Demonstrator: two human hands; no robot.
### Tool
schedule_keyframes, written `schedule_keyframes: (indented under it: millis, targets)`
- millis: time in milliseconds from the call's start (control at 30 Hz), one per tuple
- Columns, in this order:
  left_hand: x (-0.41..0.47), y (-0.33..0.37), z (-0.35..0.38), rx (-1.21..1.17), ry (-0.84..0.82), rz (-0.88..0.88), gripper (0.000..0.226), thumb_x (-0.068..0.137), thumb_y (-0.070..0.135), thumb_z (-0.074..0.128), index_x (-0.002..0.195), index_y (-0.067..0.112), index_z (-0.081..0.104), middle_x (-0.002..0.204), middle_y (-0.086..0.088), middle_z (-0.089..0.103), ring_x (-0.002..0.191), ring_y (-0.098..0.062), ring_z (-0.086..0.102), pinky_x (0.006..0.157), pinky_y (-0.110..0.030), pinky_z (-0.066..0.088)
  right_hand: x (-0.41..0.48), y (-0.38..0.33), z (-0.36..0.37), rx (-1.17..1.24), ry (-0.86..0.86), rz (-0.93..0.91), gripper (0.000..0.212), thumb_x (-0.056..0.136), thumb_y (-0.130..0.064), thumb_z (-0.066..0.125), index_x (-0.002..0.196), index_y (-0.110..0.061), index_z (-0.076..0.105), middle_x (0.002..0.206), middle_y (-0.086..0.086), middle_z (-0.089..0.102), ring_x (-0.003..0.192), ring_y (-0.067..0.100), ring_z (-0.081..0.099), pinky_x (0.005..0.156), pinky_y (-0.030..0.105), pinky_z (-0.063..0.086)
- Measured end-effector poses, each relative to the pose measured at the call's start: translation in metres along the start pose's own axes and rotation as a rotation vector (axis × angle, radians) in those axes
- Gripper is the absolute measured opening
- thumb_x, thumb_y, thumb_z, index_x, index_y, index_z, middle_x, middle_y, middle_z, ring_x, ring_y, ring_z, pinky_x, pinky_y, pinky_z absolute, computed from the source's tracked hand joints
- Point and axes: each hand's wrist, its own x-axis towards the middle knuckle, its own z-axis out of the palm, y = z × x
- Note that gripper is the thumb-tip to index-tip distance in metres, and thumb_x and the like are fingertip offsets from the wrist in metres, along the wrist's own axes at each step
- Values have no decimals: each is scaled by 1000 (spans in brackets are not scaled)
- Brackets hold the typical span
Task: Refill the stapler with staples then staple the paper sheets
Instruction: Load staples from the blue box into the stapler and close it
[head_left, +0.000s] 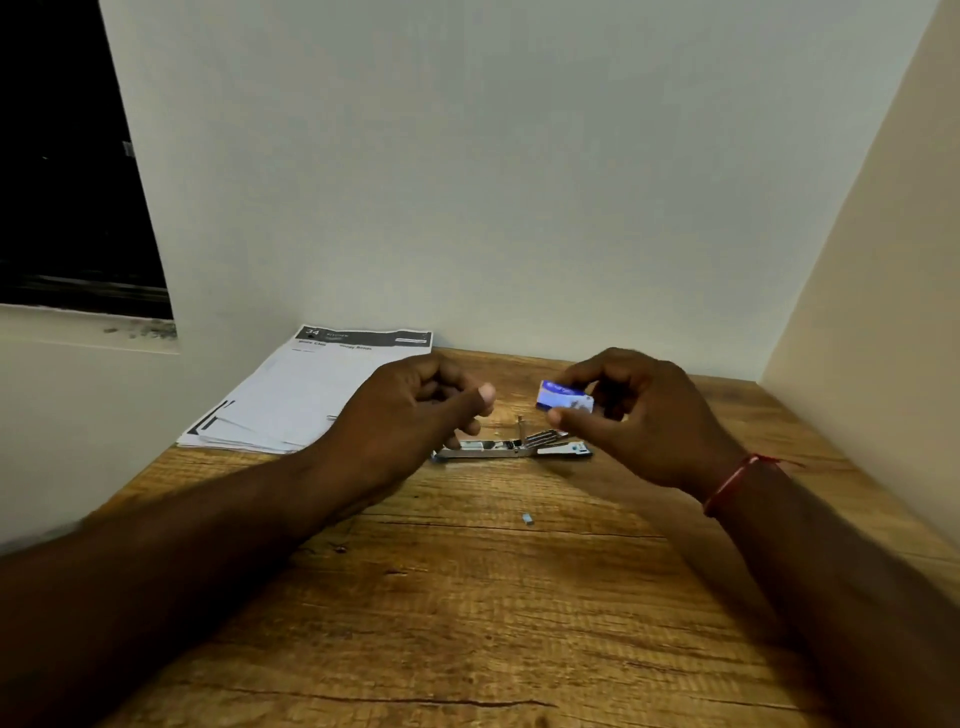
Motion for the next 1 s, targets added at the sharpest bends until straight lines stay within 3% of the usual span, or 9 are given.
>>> schedule_keyframes:
  millis: [67, 167, 300, 400, 533, 667, 800, 867, 1000]
  targets:
    - [-2, 2, 2, -153, -68, -59, 21, 104, 34, 84, 97, 15, 81, 99, -13, 89, 77, -19, 80, 68, -36, 62, -8, -18, 13, 50, -64, -117, 29, 81, -41, 98, 107, -33, 85, 97, -17, 79, 75, 9, 71, 65, 14, 52]
    - [-6, 3, 6, -192, -146, -131, 21, 102, 32, 86, 85, 19, 85, 92, -22, 87, 72, -22, 77, 64, -29, 62, -13, -28, 25, 101, -98, -199, 25, 82, -32, 99, 102, -27, 86, 91, -10, 78, 66, 13, 68, 60, 22, 54]
    - [-8, 0, 7, -243, -201, -216, 20, 101, 29, 86, 95, 9, 86, 103, -26, 87, 80, -24, 79, 67, -30, 65, -12, -24, 25, 103, -81, -204, 24, 82, -28, 100, 101, -24, 86, 90, -8, 78, 67, 16, 69, 60, 22, 53]
    - [-8, -2, 5, -329, -225, -275, 35, 96, 34, 88, 106, 1, 86, 111, -28, 87, 90, -24, 83, 74, -32, 68, -13, -23, 26, 101, -78, -199, 24, 82, -28, 100, 101, -24, 87, 91, -9, 79, 71, 12, 70, 62, 22, 53]
    - [-10, -2, 4, -379, -288, -317, 33, 91, 38, 89, 101, 6, 89, 111, -31, 85, 91, -29, 83, 79, -34, 70, -15, -25, 29, 49, -82, -217, 24, 83, -33, 98, 104, -27, 87, 92, -14, 78, 81, 8, 71, 68, 11, 46]
    - [-9, -1, 4, -411, -320, -322, 36, 92, 36, 87, 104, 3, 89, 109, -31, 84, 88, -26, 84, 77, -33, 70, -16, -26, 30, 62, -72, -212, 23, 85, -33, 96, 106, -30, 87, 91, -15, 77, 83, 11, 72, 68, 14, 48]
    - [-10, 1, 5, -253, -256, -221, 42, 87, 29, 95, 110, -2, 80, 103, -25, 87, 81, -27, 84, 74, -37, 71, -15, -24, 31, 63, -73, -196, 28, 83, -37, 97, 109, -29, 88, 95, -16, 80, 88, 9, 73, 71, 13, 50]
    - [-11, 3, 5, -84, -177, -132, 43, 84, 24, 102, 112, 6, 75, 99, -14, 88, 75, -28, 85, 69, -36, 70, -14, -23, 30, 88, -85, -160, 36, 81, -39, 99, 114, -28, 88, 101, -15, 83, 92, 5, 76, 75, 13, 52]
    - [-14, 8, -2, 239, -181, 0, 45, 79, 41, 106, 115, 38, 80, 94, 13, 88, 68, -5, 82, 65, -12, 58, -14, -21, 28, 119, -115, -125, 58, 73, -48, 102, 125, -32, 84, 109, -18, 84, 101, -4, 78, 85, 14, 61]
